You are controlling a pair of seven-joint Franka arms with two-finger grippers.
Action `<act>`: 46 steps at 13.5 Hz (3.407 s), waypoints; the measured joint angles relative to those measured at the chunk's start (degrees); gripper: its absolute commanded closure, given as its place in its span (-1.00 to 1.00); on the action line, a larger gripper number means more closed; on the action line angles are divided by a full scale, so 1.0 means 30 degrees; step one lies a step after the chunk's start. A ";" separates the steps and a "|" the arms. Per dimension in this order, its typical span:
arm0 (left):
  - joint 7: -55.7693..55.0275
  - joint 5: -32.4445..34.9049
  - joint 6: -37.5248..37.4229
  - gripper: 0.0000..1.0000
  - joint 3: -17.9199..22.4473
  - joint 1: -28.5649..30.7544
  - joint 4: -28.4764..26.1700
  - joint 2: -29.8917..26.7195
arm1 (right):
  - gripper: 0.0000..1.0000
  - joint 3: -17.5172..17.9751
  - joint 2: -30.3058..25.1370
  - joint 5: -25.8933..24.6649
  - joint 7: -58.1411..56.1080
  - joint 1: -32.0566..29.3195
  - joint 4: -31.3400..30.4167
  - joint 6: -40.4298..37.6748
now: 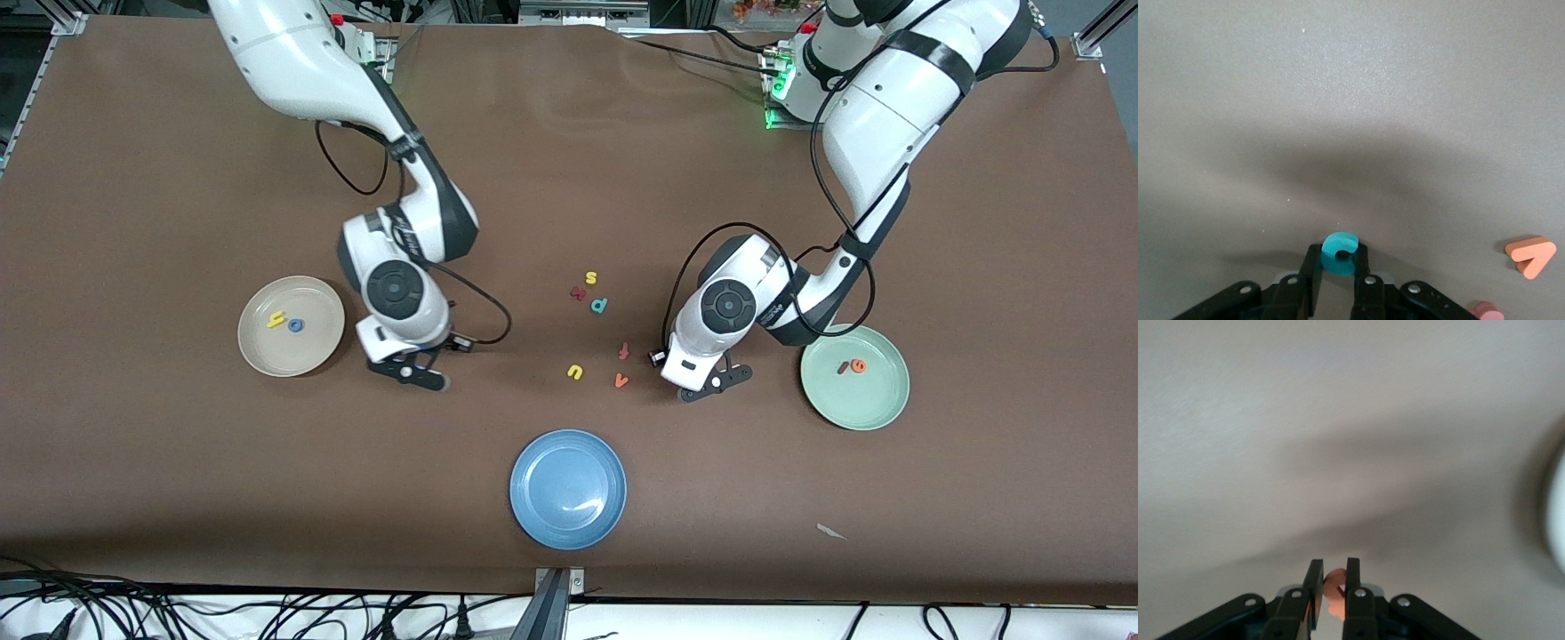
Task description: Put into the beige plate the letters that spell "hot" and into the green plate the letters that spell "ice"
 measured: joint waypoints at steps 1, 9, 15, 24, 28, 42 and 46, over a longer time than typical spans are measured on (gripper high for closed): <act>0.0000 0.0003 -0.0001 0.75 0.0000 0.0000 0.0000 -0.0002 | 1.00 -0.0182 -0.0641 0.0000 -0.1164 -0.0469 0.0006 -0.1234; 0.1666 0.0090 -0.1868 0.81 0.0166 0.0622 0.0749 -0.0569 | 0.98 -0.2939 -0.1818 0.1118 -1.0374 -0.3355 -0.3061 -0.1714; 0.8374 0.0091 -0.5109 0.80 0.0240 0.3327 0.0812 -0.2043 | -0.97 -0.2909 -0.0915 0.1291 -1.0431 -0.3171 -0.4233 -0.0003; 1.9110 0.1545 -0.5594 -1.00 0.0510 0.7224 0.0440 -0.2056 | -0.99 -0.4746 -0.5398 0.1299 -1.0605 -0.3195 -0.0873 -0.4314; 1.9429 0.1550 -0.5596 -1.00 0.0468 0.7344 0.0777 -0.2339 | -0.99 -0.5220 -0.6048 0.1298 -1.0606 -0.3179 0.2085 -0.5930; 1.9714 -0.4716 -0.8567 -1.00 0.3418 0.6660 0.0333 -0.6978 | -0.99 -0.1650 -0.7658 0.0489 -1.0614 -0.8363 0.3359 -0.6825; 1.9869 -0.6021 -0.8770 -1.00 0.6094 0.3729 -0.1825 -1.0446 | -1.00 -0.0874 -0.8109 0.0155 -1.0612 -0.8697 0.2192 -0.5948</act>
